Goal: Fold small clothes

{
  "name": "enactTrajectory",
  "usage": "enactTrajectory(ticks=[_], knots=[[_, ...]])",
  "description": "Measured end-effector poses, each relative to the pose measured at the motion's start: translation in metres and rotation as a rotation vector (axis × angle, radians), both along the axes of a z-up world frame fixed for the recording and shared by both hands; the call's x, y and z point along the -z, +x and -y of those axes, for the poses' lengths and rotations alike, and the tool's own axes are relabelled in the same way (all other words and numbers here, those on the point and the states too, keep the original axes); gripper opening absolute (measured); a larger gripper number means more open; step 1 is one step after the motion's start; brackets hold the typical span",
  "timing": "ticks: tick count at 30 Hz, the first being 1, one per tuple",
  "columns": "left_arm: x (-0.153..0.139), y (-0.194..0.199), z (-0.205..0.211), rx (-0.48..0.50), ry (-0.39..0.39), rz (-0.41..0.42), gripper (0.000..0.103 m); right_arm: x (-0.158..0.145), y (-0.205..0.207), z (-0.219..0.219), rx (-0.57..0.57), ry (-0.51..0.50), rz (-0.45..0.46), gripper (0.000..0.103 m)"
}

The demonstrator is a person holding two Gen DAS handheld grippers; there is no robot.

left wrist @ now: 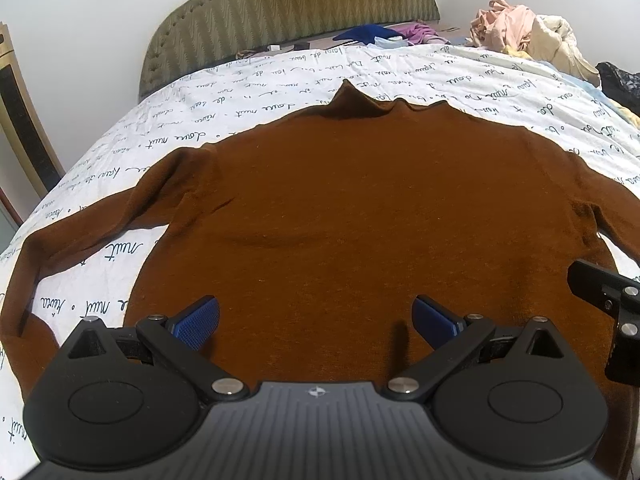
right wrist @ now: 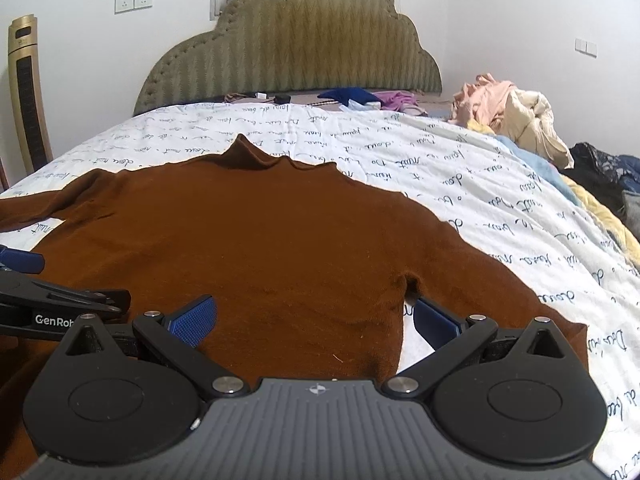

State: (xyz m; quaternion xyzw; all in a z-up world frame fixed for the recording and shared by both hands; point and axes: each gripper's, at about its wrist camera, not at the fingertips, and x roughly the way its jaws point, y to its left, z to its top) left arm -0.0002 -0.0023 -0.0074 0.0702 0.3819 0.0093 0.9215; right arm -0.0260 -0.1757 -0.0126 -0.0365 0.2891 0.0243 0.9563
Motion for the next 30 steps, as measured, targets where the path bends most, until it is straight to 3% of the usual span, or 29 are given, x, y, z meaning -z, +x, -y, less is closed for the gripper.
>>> enactTrajectory(ticks=[12,19,30], knots=[[0.0,-0.002,0.002,-0.007,0.008,0.008,0.103,0.002,-0.007,0.001,0.012,-0.03,0.005,0.103],[0.002,-0.002,0.002,-0.014,0.002,0.002,0.103,0.003,-0.008,0.008,-0.013,0.043,-0.01,0.103],[0.005,-0.003,0.006,-0.008,0.021,-0.003,0.103,0.003,-0.013,0.006,-0.042,0.038,-0.013,0.103]])
